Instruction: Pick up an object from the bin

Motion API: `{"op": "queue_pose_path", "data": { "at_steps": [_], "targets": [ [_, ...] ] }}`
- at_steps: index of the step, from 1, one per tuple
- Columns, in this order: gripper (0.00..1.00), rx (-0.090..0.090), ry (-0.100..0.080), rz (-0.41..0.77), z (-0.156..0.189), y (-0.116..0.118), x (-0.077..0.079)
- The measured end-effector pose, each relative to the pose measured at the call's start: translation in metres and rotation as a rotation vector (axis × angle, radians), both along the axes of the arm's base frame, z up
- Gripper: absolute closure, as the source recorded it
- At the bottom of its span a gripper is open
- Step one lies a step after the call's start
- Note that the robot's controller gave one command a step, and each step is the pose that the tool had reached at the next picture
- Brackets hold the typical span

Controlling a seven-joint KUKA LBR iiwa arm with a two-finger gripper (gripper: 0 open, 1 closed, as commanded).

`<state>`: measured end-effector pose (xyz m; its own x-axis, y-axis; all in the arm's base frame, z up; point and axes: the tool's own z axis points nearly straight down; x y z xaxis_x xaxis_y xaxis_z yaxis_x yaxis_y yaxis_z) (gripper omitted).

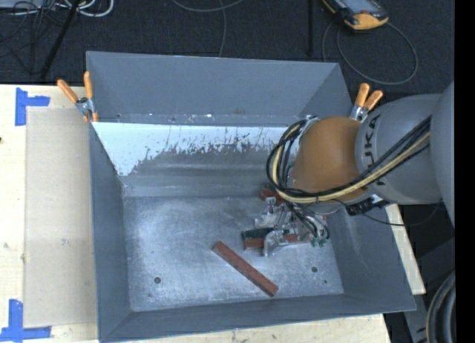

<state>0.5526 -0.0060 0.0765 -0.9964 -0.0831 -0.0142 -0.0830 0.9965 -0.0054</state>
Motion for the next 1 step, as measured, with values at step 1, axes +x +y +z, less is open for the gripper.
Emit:
{"op": "queue_pose_path", "data": {
  "at_steps": [1],
  "targets": [
    [1.0,0.004,0.011,0.049,0.163,0.0126,-0.009]
  ]
}}
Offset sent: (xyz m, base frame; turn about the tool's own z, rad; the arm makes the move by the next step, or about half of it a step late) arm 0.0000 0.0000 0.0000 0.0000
